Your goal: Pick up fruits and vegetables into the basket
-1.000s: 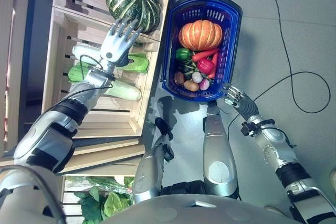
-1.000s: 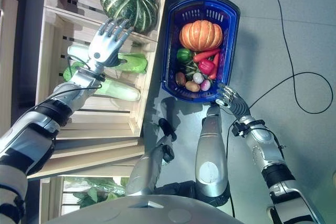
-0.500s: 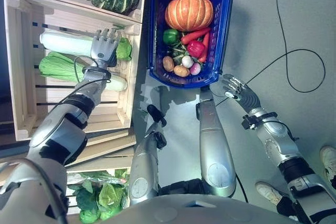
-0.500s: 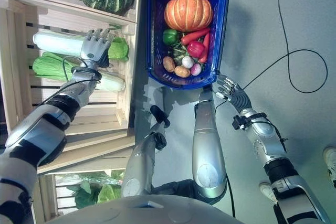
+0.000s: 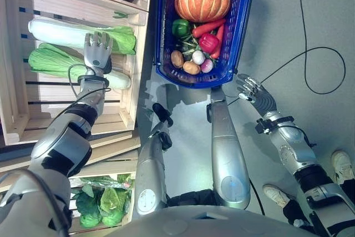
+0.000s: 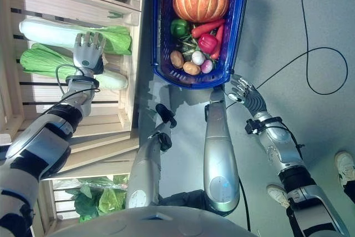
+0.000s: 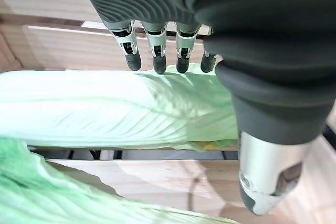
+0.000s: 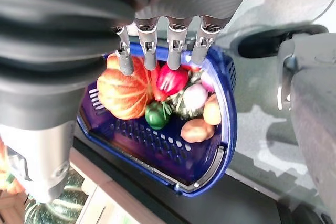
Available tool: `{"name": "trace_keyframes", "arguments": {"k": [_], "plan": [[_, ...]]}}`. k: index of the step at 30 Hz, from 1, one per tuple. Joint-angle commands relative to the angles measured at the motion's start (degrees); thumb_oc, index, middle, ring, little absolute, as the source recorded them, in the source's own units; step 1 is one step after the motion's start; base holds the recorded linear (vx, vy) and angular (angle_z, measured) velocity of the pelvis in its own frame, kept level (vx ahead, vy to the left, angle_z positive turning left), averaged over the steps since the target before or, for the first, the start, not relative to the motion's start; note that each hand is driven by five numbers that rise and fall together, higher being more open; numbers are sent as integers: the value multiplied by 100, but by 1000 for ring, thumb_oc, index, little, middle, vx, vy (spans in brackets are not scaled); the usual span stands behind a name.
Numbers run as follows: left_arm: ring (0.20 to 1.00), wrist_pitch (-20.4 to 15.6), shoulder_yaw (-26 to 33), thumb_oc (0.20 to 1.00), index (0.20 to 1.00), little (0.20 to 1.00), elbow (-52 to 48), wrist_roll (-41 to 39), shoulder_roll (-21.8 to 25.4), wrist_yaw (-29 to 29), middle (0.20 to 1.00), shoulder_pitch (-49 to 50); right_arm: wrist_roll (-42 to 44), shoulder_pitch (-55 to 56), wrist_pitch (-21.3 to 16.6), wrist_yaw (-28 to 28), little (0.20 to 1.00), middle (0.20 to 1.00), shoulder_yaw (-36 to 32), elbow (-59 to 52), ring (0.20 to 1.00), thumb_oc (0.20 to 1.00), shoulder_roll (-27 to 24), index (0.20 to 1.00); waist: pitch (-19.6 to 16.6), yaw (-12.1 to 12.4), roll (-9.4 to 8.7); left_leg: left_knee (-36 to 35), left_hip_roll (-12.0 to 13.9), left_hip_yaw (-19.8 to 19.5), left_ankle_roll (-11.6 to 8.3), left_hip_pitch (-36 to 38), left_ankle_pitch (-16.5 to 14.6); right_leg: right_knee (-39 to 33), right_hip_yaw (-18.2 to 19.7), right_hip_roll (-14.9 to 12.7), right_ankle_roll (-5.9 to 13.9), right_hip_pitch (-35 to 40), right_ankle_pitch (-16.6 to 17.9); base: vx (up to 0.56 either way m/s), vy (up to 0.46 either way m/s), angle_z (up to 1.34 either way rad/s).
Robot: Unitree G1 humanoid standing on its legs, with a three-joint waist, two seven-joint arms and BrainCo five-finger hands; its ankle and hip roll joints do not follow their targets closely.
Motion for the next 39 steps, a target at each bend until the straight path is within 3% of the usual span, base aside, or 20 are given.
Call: {"name": "trace_keyframes", "arguments": {"k": [1, 6, 23, 39], "plan": [[1000, 647, 146, 1000, 1000, 1000, 343, 199, 605, -164, 1000, 22, 36, 106, -332, -78, 1000, 1000, 28, -493, 1000, 1000, -1, 1000, -110, -53, -337, 932, -71, 33, 79, -997, -226, 649, 58, 148, 229, -285, -712, 14, 36, -3], [1000, 826, 167, 1000, 1000, 1000, 446, 352, 718, -221, 1000, 22, 37, 121, -380, -160, 1000, 1000, 5, -555, 1000, 1000, -65, 1000, -110, -65, -348, 1139, -48, -2, 89, -1245, -297, 734, 125, 136, 230, -508, -693, 3, 7, 0], [1000, 734, -7, 1000, 1000, 1000, 448, 136, 923, 29, 1000, -252, 54, 153, -556, -266, 1000, 1000, -9, -576, 1000, 1000, -195, 1000, -110, -98, -338, 1537, -53, -132, 152, -1616, -504, 926, 289, 142, 219, -860, -681, 21, 9, -2], [1000, 1383, -2, 1000, 1000, 1000, 482, 171, 1015, -113, 1000, -596, 38, 119, -598, -382, 1000, 1000, 11, -641, 1000, 1000, -280, 1000, -110, -137, -356, 1908, -17, -212, 218, -1943, -657, 1164, 428, 146, 211, -1183, -679, 6, 15, 0]]}}
